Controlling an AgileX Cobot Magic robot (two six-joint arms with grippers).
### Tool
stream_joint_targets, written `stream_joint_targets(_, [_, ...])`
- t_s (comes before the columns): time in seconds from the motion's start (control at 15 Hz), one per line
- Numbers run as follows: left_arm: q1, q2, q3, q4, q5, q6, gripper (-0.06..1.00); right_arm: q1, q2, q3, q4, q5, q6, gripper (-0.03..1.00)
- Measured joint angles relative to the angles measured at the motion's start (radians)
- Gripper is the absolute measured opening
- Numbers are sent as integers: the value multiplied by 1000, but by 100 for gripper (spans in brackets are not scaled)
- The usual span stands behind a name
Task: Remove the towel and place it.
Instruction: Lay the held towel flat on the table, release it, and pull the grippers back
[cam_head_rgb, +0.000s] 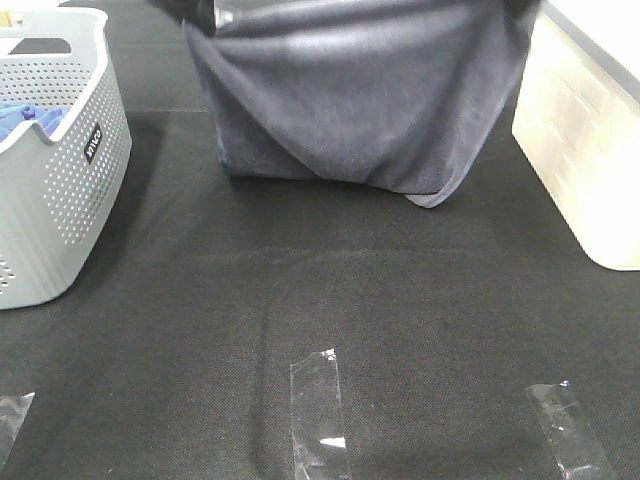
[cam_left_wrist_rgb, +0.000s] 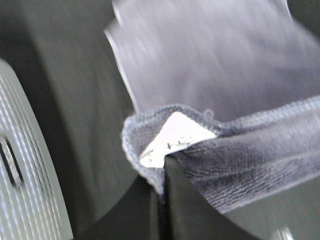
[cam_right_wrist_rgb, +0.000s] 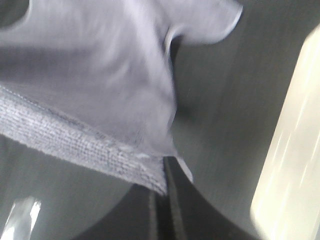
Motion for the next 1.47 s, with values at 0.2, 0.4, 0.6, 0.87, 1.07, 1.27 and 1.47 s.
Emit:
stream_joint_targets(0.2, [-71,-146,202,0,2,-42,0,0,-159,208,54,-1,1,0])
stream_joint_targets(0.4, [-137,-296,390,3,2,-114,0,0,-323,468,122,-2,1,0])
stream_joint_targets(0.6, [-248,-430,592,3,1,-200,0,0,-473,695,125,0,1,0])
stream_joint_targets(0.87, [-394,-532,791,-1,-1,-336,0,0,-622,860,152,0,4,0])
stream_joint_targets(1.07, [-501,-565,910,-4,-4,-457,0,0,-768,1038,208,0,5,0])
stream_joint_targets(1.27, [-594,-566,1027,-73,-17,-532,0,0,-852,1184,254,1,5,0])
stream_joint_targets(1.47, [-604,-567,1146,-169,-100,-547,0,0,-858,1292,286,2,5,0])
